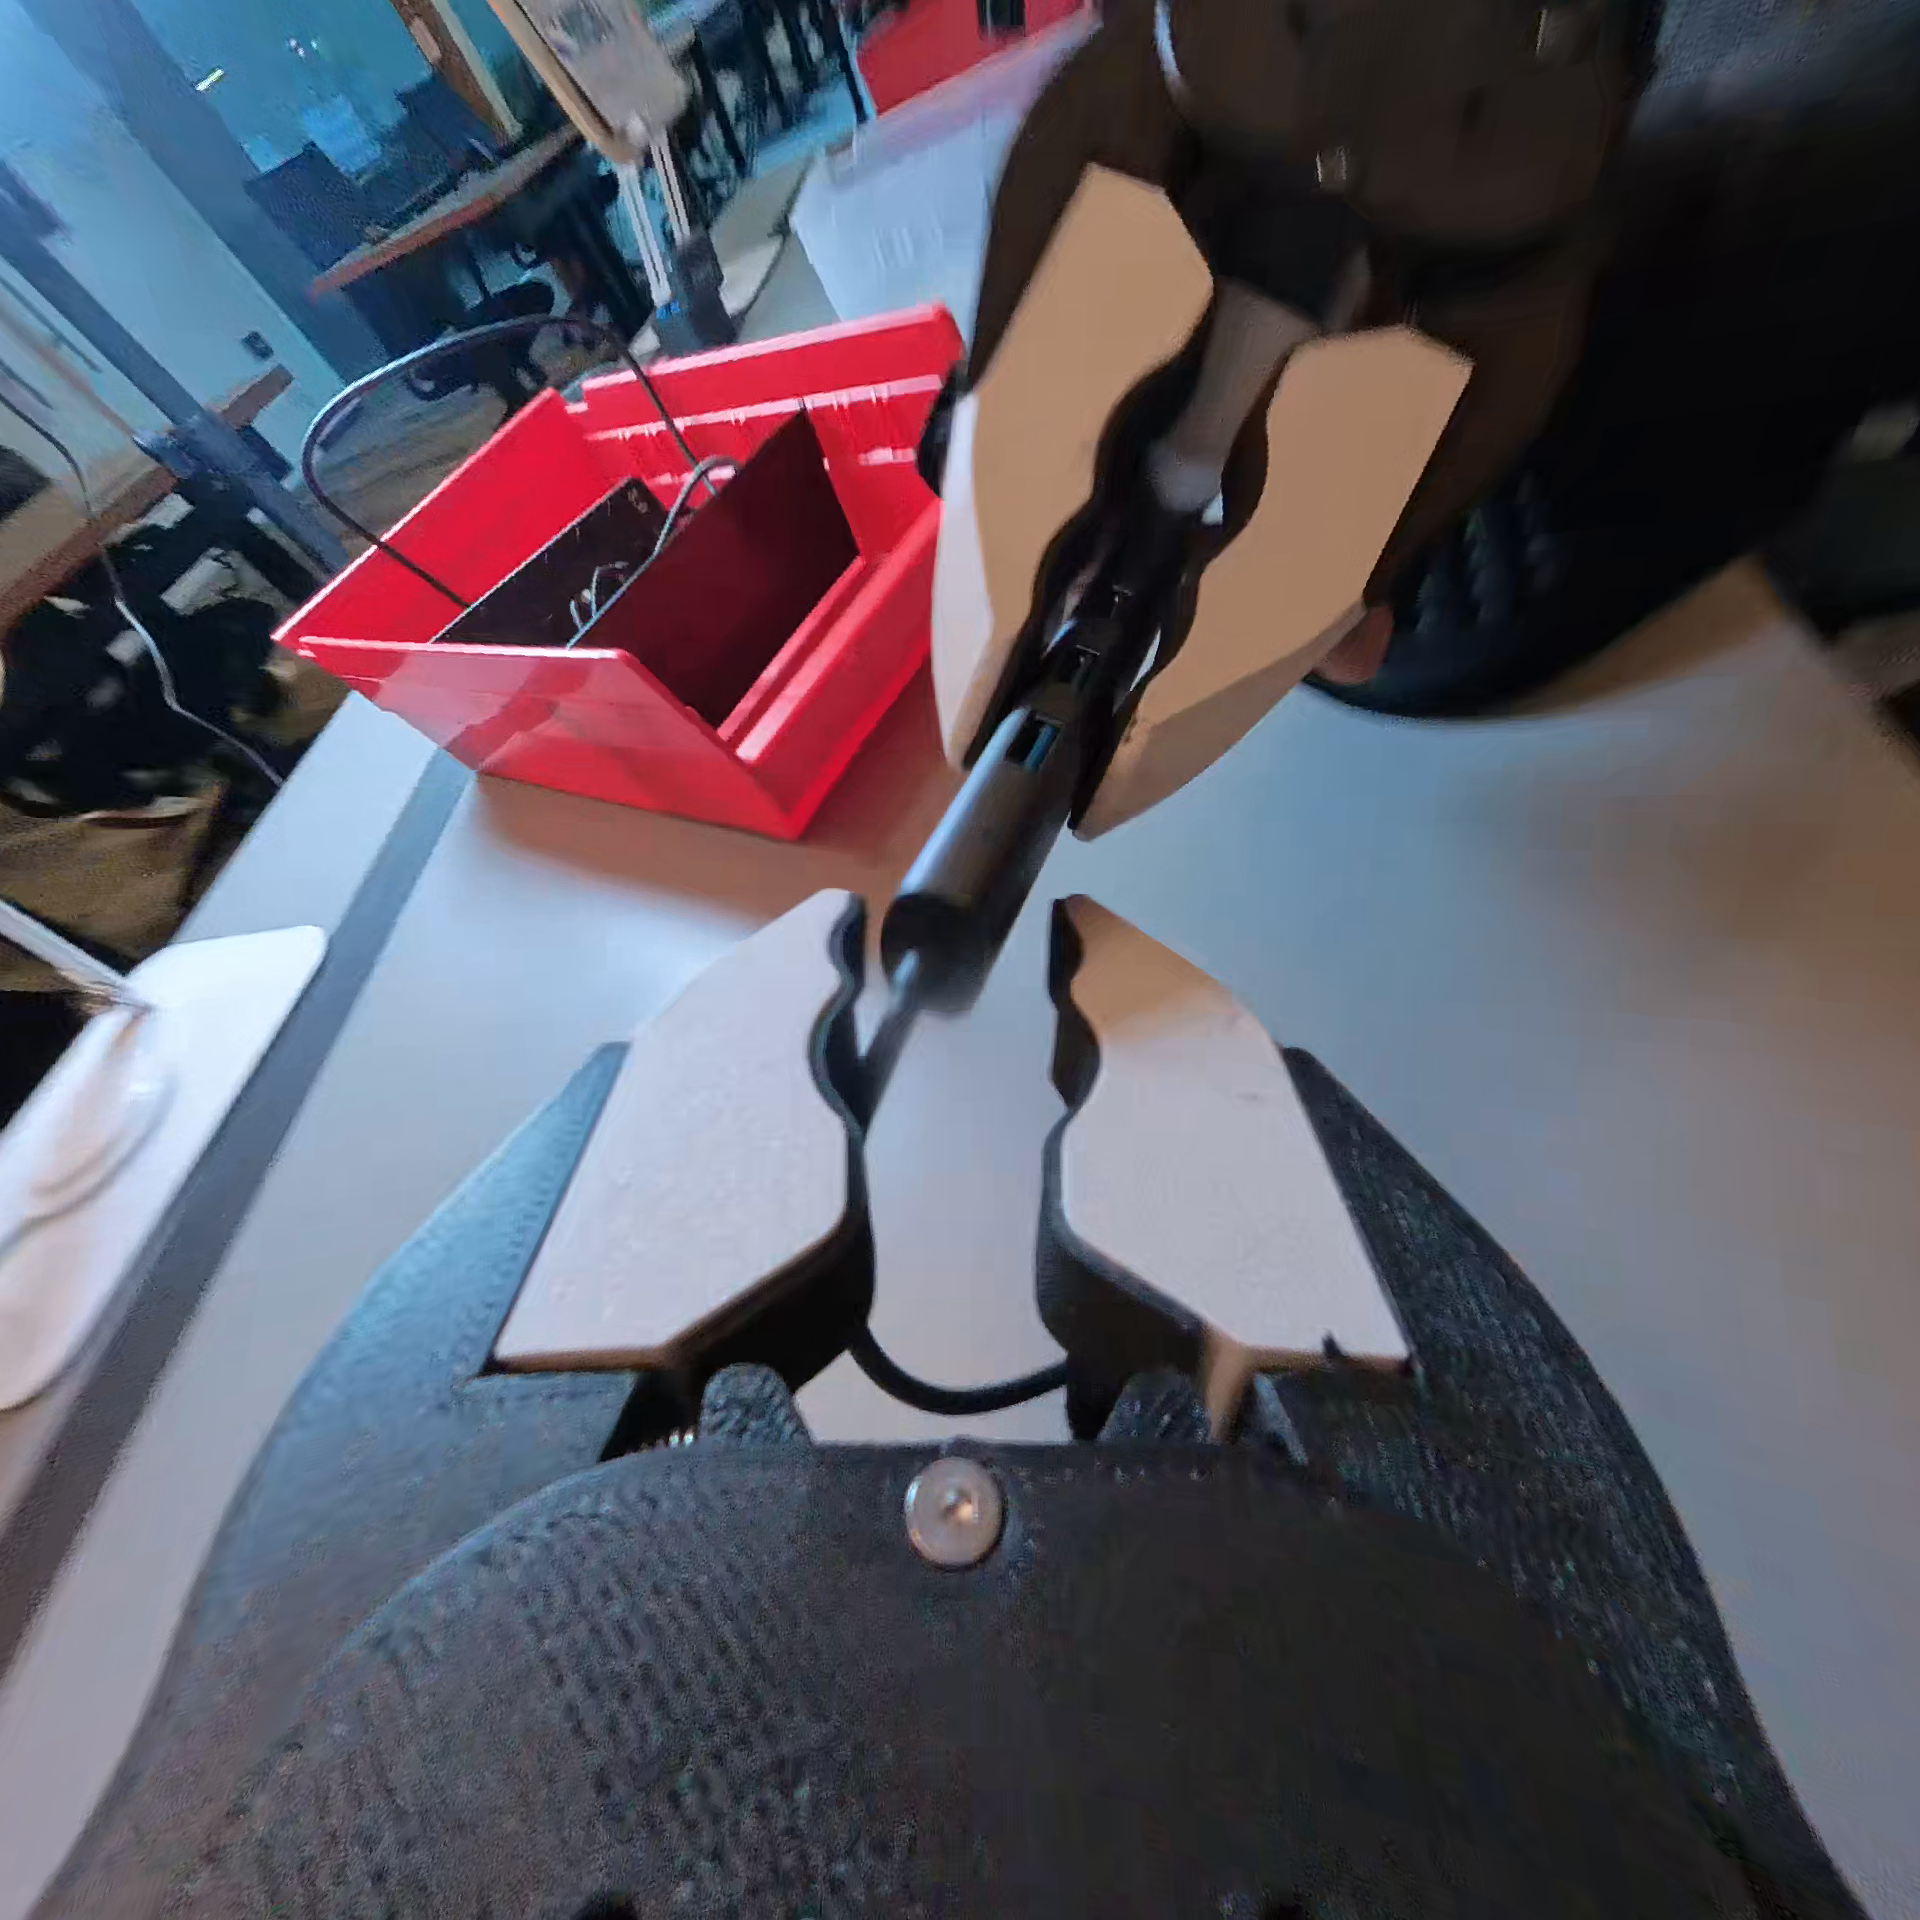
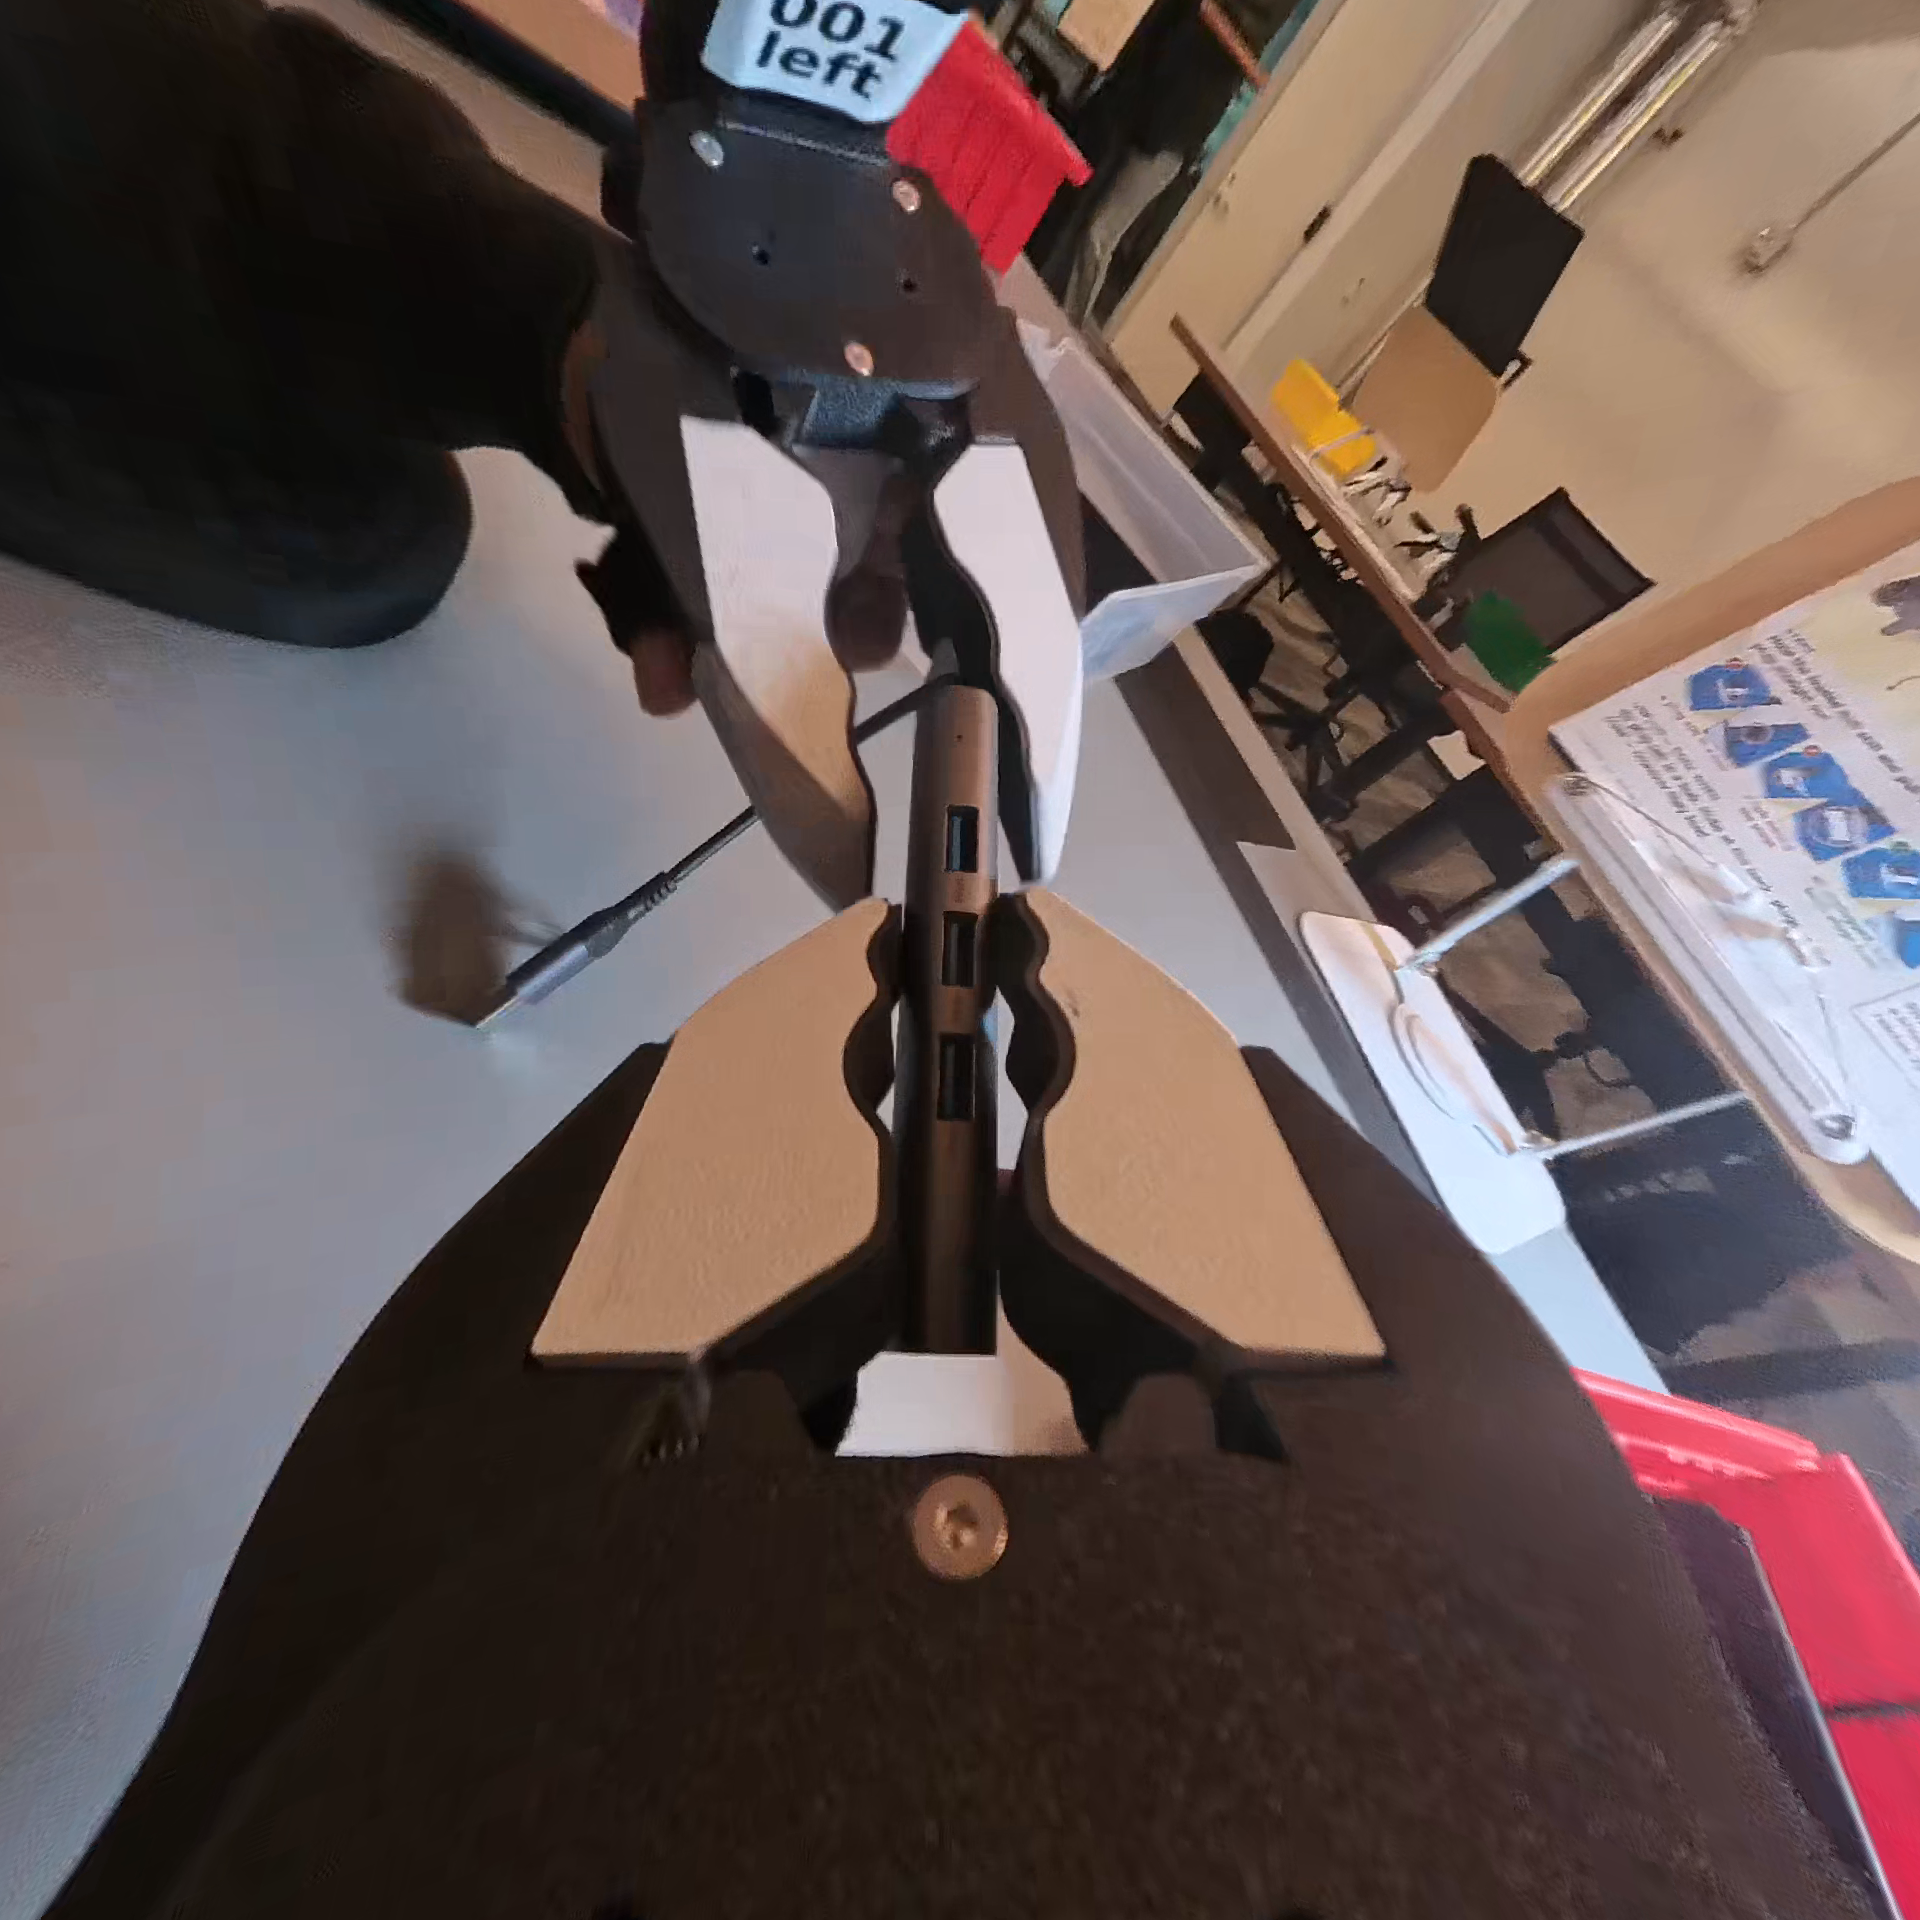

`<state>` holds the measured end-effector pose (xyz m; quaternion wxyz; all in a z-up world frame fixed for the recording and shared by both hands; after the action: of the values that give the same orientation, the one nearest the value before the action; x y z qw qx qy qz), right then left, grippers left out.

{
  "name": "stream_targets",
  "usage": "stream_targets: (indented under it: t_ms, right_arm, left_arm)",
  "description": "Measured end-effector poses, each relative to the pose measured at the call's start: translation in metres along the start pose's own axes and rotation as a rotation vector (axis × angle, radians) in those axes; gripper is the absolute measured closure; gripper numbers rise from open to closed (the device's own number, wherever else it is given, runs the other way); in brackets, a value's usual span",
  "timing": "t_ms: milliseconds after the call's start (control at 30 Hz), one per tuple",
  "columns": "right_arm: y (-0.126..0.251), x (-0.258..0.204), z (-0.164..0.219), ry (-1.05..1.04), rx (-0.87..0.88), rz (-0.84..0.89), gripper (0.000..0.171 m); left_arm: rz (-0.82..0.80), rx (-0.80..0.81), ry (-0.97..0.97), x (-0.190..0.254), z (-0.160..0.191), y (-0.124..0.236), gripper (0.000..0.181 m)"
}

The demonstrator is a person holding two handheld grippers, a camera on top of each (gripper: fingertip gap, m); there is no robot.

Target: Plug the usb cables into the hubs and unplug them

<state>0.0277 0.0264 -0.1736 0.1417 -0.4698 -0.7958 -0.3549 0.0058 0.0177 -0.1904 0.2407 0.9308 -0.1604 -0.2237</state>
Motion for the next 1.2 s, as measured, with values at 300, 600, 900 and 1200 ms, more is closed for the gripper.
stream_targets:
  t_ms: [300,600,900,1200]
  right_arm:
    - [0.039,0.007,-0.036,-0.137,0.340,-0.108,0.129]
    - [0.035,-0.006,-0.054,-0.382,0.484,-0.318,0.118]
    - [0.019,0.004,-0.031,-0.245,0.233,-0.104,0.148]
    - [0.029,0.024,-0.012,0.191,0.107,0.276,0.148]
  left_arm:
    - [0.252,0.328,0.146,0.012,-0.034,0.029,0.165]
    - [0.507,0.688,0.334,0.018,-0.062,0.053,0.164]
    - [0.428,0.399,0.392,0.011,-0.025,0.008,0.155]
    - [0.027,0.286,0.411,-0.054,-0.001,0.032,0.144]
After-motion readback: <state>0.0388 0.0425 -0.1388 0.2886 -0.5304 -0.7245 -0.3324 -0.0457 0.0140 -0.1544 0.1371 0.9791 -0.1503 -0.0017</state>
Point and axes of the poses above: each gripper's, where its closed fingertips meet, y back along the fingers, z out of its underside, x = y × z across the jaws, the point moved 1 cm from there along y, back along the fingers, and after that the axes turned 11 degrees about -x, right-handed, at the moved point
